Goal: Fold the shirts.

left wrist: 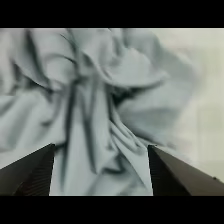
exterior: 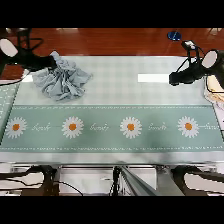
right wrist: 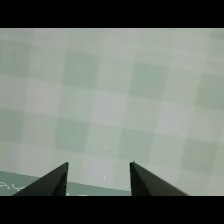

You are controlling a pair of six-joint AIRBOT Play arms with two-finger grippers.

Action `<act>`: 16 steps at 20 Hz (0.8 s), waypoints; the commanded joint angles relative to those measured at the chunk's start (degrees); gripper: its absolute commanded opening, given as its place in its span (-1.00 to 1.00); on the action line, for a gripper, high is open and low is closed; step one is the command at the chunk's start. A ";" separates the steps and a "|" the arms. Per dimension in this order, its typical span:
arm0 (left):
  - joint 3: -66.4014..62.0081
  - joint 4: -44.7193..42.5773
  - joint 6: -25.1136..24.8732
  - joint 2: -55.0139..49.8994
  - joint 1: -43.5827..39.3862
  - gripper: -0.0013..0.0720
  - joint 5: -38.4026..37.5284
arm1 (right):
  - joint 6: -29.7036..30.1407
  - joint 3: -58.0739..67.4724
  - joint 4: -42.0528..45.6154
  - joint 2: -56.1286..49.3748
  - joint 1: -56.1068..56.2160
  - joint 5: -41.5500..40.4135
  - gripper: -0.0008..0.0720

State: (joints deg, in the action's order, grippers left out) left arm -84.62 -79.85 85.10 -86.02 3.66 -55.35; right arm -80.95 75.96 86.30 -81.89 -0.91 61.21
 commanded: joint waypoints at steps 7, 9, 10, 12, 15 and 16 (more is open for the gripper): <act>-1.09 2.38 -1.95 -14.36 2.10 1.00 3.34 | 0.02 0.02 -0.50 0.02 0.02 0.50 0.33; -1.09 2.29 -1.95 -16.41 1.90 1.00 4.26 | 0.00 0.02 -0.79 0.02 0.02 0.70 0.33; -1.09 2.32 -1.92 -17.18 1.90 1.00 5.27 | 0.00 0.02 -1.33 0.04 0.02 0.92 0.33; -1.11 2.29 -1.88 -17.90 1.92 0.79 6.69 | 0.00 0.02 -2.40 0.02 0.02 1.51 0.33; -2.10 2.32 -1.90 -17.92 1.90 -0.89 6.56 | 0.02 0.02 -3.30 0.02 0.02 2.12 0.33; -3.50 2.32 -1.88 -17.84 1.90 -0.90 5.20 | 0.04 0.02 -3.28 0.02 0.02 2.21 0.33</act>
State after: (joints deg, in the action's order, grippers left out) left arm -86.52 -77.60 83.20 -103.35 5.58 -49.60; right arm -80.90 75.96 83.85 -81.89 -0.91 62.83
